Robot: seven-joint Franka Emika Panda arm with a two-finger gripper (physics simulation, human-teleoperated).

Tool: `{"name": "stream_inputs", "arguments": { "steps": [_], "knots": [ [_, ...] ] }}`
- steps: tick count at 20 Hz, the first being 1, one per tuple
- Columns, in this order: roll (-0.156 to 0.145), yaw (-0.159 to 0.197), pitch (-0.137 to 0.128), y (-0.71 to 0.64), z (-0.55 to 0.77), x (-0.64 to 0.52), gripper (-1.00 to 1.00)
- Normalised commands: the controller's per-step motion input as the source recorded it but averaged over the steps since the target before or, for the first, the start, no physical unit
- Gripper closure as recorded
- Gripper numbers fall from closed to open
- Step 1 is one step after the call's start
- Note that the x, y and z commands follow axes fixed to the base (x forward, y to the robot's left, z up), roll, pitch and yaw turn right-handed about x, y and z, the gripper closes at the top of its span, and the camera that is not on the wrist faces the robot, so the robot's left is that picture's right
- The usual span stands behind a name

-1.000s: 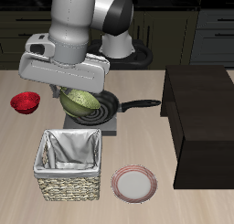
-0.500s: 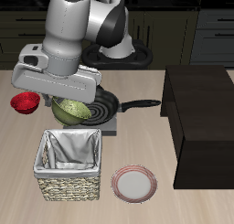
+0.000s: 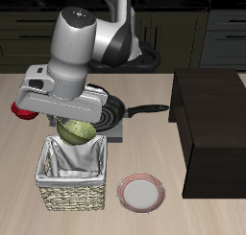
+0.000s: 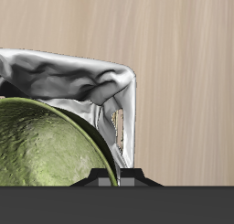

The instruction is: Place the green bowl in the basket

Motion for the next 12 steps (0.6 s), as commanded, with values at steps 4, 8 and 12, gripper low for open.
{"name": "stream_inputs", "arguments": {
  "steps": [4,8,12],
  "knots": [
    [-0.035,0.094,0.046,0.12,-0.33,0.09,1.00],
    [-0.068,0.026,0.025,-0.03,-0.14,0.01,-1.00],
    [0.024,0.011,0.004,0.13,-0.04,-0.07,-1.00]
  ]
}}
